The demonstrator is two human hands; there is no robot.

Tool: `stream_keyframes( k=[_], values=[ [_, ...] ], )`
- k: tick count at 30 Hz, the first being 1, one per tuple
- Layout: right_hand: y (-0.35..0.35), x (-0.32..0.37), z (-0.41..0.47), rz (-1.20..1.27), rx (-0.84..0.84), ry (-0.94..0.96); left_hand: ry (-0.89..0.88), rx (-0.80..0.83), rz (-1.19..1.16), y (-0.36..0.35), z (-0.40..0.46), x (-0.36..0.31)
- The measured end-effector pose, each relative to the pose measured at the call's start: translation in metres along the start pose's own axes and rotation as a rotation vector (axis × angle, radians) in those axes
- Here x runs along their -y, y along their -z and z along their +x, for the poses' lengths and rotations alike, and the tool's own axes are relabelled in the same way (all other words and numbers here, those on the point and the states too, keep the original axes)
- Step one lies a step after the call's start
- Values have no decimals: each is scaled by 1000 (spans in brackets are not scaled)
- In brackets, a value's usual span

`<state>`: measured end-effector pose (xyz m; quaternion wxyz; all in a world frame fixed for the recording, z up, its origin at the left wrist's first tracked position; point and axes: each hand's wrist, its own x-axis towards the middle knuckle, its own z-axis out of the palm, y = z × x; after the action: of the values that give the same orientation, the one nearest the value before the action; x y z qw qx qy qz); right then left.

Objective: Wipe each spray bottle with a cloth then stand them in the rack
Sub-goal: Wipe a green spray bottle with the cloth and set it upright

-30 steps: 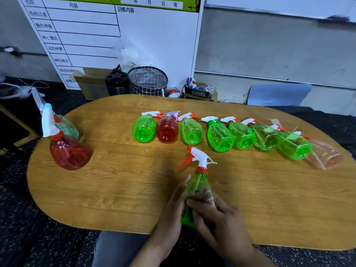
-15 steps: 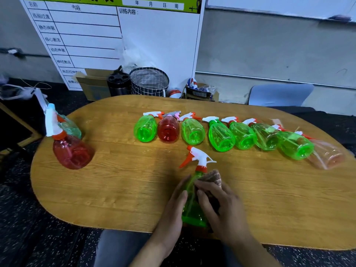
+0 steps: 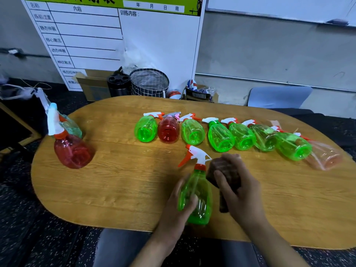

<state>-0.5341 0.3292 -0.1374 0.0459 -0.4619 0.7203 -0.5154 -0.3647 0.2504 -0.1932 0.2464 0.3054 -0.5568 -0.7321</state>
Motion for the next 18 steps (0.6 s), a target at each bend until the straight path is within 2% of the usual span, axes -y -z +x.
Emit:
stream_keyframes(
  k=[2,6,8,12,16,18],
  values=[
    [1,0,19,-55,56,-5,-30,19,41,-2,-2,0],
    [-7,-7,36,-217,219,109,-61,18,88,-3,-2,4],
    [-11,-9,39,-297,204,139,-51,16,88,-2,-2,4],
    [-10,-11,47,-481,41,129,-84,16,110,-5,-4,3],
    [-15,-2,48,-469,160,179,-109,-7,115,-7,-5,3],
    [-14,0,53,-502,161,186,-106,0,127,-7,-6,4]
  ],
)
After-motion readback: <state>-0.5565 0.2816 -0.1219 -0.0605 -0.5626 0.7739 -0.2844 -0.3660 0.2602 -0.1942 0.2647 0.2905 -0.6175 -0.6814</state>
